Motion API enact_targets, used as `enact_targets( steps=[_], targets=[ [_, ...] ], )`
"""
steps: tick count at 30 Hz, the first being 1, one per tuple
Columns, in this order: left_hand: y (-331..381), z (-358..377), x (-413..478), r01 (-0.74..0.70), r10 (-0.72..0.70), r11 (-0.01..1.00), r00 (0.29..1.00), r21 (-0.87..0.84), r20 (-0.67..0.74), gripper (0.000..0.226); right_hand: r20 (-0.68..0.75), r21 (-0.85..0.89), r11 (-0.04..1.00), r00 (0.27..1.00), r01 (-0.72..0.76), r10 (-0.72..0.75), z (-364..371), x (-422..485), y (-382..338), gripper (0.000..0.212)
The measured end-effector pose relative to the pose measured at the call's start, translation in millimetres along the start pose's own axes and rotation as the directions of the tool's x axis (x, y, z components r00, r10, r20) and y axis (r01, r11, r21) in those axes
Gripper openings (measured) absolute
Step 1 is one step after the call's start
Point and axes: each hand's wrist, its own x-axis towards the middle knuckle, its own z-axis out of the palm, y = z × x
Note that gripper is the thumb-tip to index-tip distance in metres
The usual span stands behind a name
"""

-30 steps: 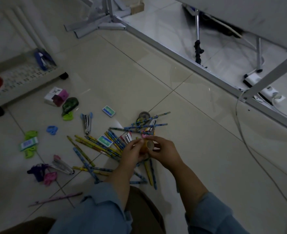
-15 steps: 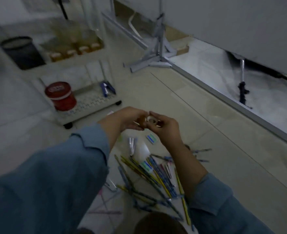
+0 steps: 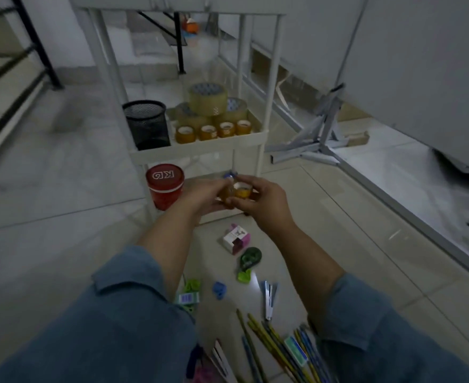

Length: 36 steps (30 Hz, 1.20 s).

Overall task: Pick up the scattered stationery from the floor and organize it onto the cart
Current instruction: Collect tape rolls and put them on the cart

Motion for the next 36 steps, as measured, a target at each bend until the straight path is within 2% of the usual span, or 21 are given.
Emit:
enact_targets(
  steps=[4, 10, 11, 12, 13, 14, 15, 17, 18, 21, 24, 27, 36],
  targets=[
    [17, -13, 20, -0.083, 0.076, 0.993, 0.994, -0.086, -0.083, 0.034, 0.029, -0.056, 0.996, 0.997, 0.076, -0.074, 7, 40, -15, 0.05],
    [45, -30, 43, -0.297, 0.248, 0.908, 0.949, -0.296, -0.192, 0.022, 0.008, 0.07, 0.996, 0.999, 0.046, -0.047, 15, 99, -43, 0.051],
    [47, -31, 48, -0.335, 0.275, 0.909, 0.929, -0.247, -0.247, 0.02, -0.005, 0.072, 0.996, 0.999, 0.052, -0.052, 17, 109, -46, 0.052],
    [47, -33, 53, -0.382, 0.337, 0.919, 0.888, -0.093, -0.313, 0.022, -0.022, 0.076, 0.995, 0.998, 0.057, -0.055, 18, 118, -49, 0.052],
    [44, -34, 58, -0.413, 0.449, 0.894, 0.821, 0.175, -0.354, 0.025, -0.038, 0.076, 0.996, 0.998, 0.054, -0.051, 18, 128, -50, 0.052],
    [37, -36, 61, -0.39, 0.565, 0.798, 0.749, 0.459, -0.345, 0.027, -0.044, 0.058, 0.997, 0.998, 0.042, -0.04, 19, 137, -50, 0.053],
    [29, -37, 64, -0.34, 0.653, 0.667, 0.694, 0.662, -0.302, 0.028, -0.034, 0.014, 0.999, 0.999, 0.029, -0.029, 19, 144, -51, 0.053],
    [13, -38, 71, -0.251, 0.711, 0.494, 0.668, 0.833, -0.221, 0.031, 0.037, -0.112, 0.994, 0.999, 0.019, -0.015, 23, 157, -53, 0.052],
    [7, -39, 74, -0.232, 0.721, 0.453, 0.663, 0.861, -0.201, 0.036, 0.086, -0.169, 0.985, 0.996, 0.022, -0.008, 26, 162, -55, 0.05],
    [-3, -42, 79, -0.194, 0.724, 0.426, 0.659, 0.883, -0.204, 0.051, 0.228, -0.352, 0.932, 0.974, 0.084, -0.002, 34, 169, -61, 0.042],
    [-13, -44, 77, -0.189, 0.733, 0.4, 0.654, 0.897, -0.189, 0.06, 0.286, -0.439, 0.889, 0.958, 0.13, 0.001, 43, 177, -61, 0.043],
    [-19, -51, 79, -0.216, 0.762, 0.364, 0.629, 0.906, -0.157, 0.066, 0.295, -0.467, 0.875, 0.955, 0.129, 0.016, 48, 181, -59, 0.047],
    [-19, -52, 79, -0.233, 0.779, 0.345, 0.612, 0.909, -0.139, 0.062, 0.313, -0.418, 0.905, 0.947, 0.071, 0.07, 46, 180, -55, 0.053]
  ],
)
